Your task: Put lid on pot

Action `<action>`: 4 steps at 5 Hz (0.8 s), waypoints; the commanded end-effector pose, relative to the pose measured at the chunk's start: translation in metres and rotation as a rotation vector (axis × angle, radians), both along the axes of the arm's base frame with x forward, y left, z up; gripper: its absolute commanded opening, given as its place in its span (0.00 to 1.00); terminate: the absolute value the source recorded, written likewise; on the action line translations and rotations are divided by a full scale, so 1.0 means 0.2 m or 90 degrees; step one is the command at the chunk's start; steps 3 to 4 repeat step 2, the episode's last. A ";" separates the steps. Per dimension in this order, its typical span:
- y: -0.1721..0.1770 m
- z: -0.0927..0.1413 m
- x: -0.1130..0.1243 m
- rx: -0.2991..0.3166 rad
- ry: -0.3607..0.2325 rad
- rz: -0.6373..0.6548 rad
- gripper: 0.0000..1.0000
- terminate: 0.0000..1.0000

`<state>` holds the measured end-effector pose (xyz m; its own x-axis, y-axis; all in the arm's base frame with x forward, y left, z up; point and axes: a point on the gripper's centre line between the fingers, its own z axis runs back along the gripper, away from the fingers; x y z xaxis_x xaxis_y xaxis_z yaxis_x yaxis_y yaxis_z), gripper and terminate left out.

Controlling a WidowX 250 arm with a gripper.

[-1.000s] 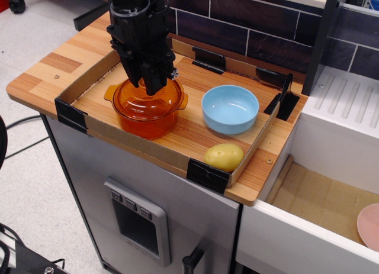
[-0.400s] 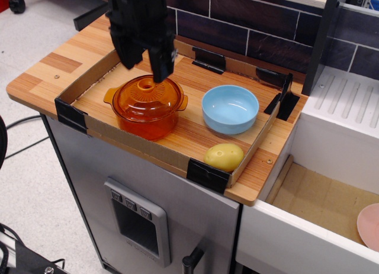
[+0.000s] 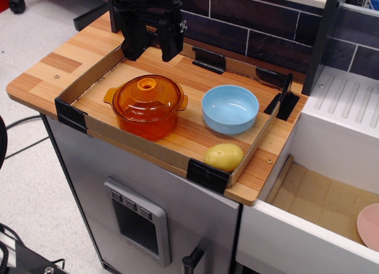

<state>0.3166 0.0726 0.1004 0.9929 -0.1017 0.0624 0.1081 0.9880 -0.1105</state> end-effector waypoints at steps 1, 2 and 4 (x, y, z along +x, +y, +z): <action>0.01 0.15 0.03 0.014 -0.055 0.000 1.00 0.00; 0.01 0.15 0.03 0.014 -0.055 0.000 1.00 1.00; 0.01 0.15 0.03 0.014 -0.055 0.000 1.00 1.00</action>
